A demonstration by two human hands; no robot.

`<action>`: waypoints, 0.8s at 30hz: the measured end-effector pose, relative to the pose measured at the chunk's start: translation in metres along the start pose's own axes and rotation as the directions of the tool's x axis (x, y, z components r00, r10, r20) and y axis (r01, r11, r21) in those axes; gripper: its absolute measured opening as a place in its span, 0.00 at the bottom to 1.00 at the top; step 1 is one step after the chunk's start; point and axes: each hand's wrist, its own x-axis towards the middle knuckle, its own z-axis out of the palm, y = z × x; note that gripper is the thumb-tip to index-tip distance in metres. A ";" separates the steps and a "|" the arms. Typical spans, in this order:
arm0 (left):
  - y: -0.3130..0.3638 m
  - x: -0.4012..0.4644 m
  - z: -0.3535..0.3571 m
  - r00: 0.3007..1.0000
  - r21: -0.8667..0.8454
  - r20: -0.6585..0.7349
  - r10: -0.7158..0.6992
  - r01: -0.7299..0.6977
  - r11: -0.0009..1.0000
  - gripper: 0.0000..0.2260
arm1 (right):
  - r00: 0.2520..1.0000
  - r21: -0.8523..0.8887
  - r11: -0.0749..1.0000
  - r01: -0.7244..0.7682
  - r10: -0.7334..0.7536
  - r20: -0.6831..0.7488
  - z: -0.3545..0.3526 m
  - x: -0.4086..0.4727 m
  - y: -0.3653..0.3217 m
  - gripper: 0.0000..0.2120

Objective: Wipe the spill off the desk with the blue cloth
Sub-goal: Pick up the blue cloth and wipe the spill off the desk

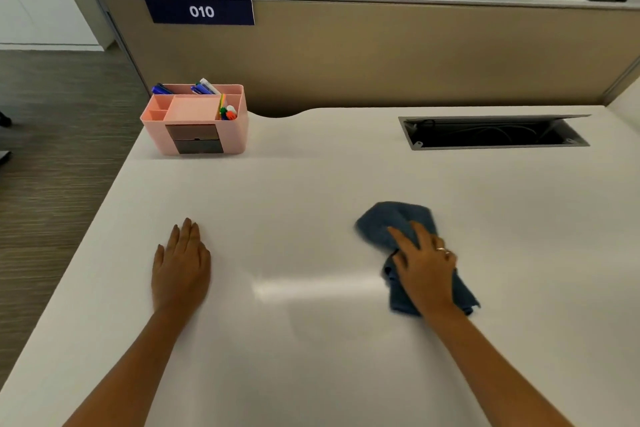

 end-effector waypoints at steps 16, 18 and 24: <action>0.005 0.001 0.000 1.000 0.009 -0.002 0.009 -0.009 1.000 0.21 | 0.992 0.157 0.983 -0.090 0.076 0.098 0.011 0.038 -0.100 0.22; 0.003 0.002 0.000 1.000 0.013 0.003 0.016 -0.016 1.000 0.22 | 0.992 0.201 0.980 0.001 -0.026 0.121 0.006 0.024 -0.151 0.21; -0.003 0.020 0.002 0.998 0.014 0.048 0.038 -0.039 0.999 0.25 | 0.952 0.221 0.958 0.182 -0.228 0.204 0.004 -0.007 -0.247 0.19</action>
